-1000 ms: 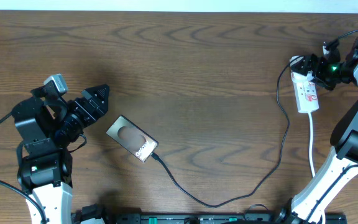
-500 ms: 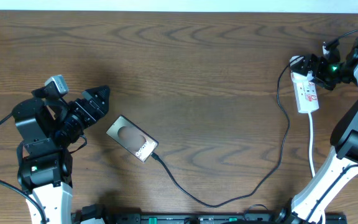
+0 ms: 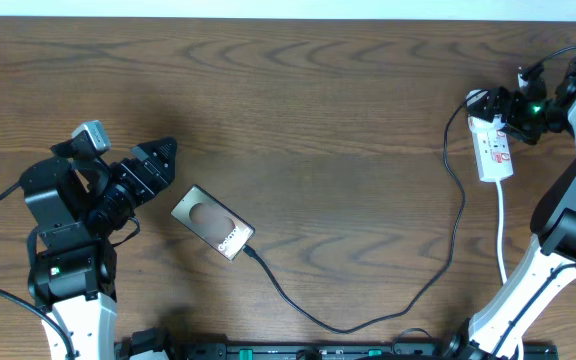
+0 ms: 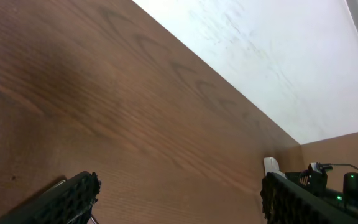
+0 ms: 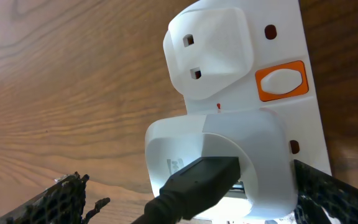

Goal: Plug charger to phone and switch on socket
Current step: 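Press the orange switch beside the charger plug with the right gripper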

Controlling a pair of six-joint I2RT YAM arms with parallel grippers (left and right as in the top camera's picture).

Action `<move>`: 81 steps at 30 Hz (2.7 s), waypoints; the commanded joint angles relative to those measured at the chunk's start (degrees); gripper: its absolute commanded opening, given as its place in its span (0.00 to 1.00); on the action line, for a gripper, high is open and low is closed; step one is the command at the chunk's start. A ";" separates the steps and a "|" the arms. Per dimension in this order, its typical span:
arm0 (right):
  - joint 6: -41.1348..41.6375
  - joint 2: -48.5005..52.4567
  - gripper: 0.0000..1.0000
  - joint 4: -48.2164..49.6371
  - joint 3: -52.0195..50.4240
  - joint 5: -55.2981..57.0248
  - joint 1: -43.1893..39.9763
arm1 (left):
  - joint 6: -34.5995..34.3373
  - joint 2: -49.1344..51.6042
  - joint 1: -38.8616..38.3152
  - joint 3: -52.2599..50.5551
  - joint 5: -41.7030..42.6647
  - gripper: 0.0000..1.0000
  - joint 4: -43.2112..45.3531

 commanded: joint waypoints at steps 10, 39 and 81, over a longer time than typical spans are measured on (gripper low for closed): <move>-0.24 3.08 0.99 -4.61 3.28 2.64 -2.21 | 0.76 0.04 0.33 0.81 -0.33 0.86 0.04; -2.14 3.08 0.99 -10.10 8.70 -0.74 -1.20 | 0.76 0.04 0.33 0.79 -0.33 0.86 0.02; -0.15 3.10 0.99 -6.38 0.61 -5.14 5.22 | 0.76 0.04 0.33 0.76 -0.33 0.86 0.02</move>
